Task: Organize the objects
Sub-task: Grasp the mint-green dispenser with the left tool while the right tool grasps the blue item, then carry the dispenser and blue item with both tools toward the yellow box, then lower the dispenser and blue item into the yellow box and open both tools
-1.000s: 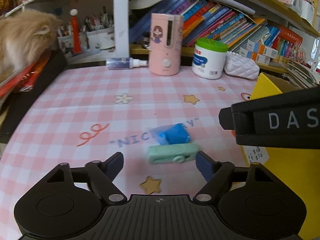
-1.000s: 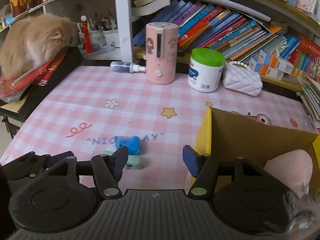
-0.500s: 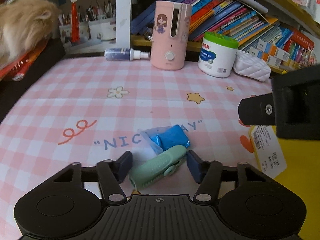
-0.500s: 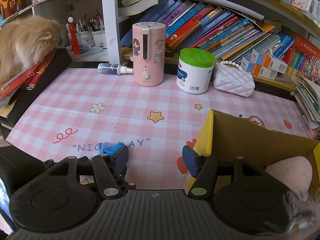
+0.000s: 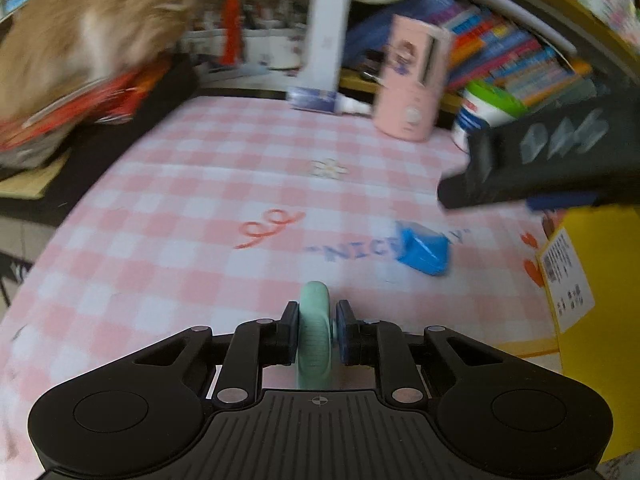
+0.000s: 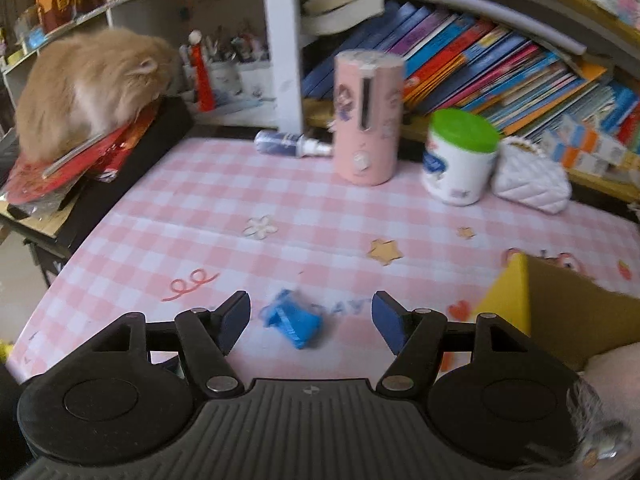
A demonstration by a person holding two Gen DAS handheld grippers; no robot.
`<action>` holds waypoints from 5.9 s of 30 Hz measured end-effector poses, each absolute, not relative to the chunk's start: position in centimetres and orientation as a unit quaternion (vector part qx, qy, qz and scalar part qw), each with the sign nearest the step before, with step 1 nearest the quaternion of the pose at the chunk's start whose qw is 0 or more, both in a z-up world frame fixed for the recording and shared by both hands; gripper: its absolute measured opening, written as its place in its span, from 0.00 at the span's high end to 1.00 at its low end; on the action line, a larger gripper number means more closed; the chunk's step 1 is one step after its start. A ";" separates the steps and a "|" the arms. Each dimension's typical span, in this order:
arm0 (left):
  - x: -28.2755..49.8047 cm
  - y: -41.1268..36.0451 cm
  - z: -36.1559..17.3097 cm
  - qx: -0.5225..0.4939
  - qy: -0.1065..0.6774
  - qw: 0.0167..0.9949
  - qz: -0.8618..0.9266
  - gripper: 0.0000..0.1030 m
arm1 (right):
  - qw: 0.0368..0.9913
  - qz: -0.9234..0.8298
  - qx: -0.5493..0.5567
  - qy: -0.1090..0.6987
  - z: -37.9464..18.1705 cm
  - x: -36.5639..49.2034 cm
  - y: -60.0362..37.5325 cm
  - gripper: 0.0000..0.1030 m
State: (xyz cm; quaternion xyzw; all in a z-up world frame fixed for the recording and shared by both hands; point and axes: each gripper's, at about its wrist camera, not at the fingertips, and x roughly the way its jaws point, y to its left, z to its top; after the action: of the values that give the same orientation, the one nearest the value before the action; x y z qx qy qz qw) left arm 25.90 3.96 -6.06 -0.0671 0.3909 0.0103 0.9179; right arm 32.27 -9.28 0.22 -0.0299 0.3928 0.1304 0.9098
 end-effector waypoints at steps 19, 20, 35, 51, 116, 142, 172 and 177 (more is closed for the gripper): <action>20.7 9.1 -2.7 -0.121 0.365 0.920 0.069 0.83 | 0.875 0.106 -0.054 0.470 -7.0 37.6 -5.5 0.64; 20.5 9.3 -2.5 -0.122 0.362 0.922 0.069 0.83 | 0.876 0.103 -0.047 0.468 -6.8 37.4 -5.6 0.65; 14.1 11.4 0.9 -0.136 0.331 0.933 0.042 0.83 | 0.897 0.165 -0.007 0.409 0.3 26.6 -6.7 0.65; 5.2 12.7 1.1 -0.120 0.341 0.932 -0.007 0.83 | 0.900 0.165 -0.028 0.404 0.7 12.7 -6.1 0.65; 3.7 -9.1 2.9 0.007 0.322 0.909 -0.267 0.83 | 0.918 -0.061 0.092 0.381 1.8 -0.6 -27.1 0.66; 18.3 -18.5 2.1 0.053 0.318 0.930 -0.176 0.83 | 0.949 0.035 -0.003 0.314 4.4 15.2 -33.8 0.66; 16.9 -18.5 0.8 0.104 0.323 0.929 -0.145 0.42 | 0.875 0.160 -0.095 0.447 -1.3 26.1 -30.5 0.66; 15.5 -17.9 1.8 0.087 0.309 0.935 -0.147 0.38 | 0.882 0.148 -0.074 0.442 -1.0 25.5 -30.9 0.58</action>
State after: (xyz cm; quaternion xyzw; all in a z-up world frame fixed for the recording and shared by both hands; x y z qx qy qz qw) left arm 15.48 -17.85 1.79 0.0870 0.3093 -0.1470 0.9355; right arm 25.49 -30.86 -1.00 -0.0738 0.4420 0.1477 0.8817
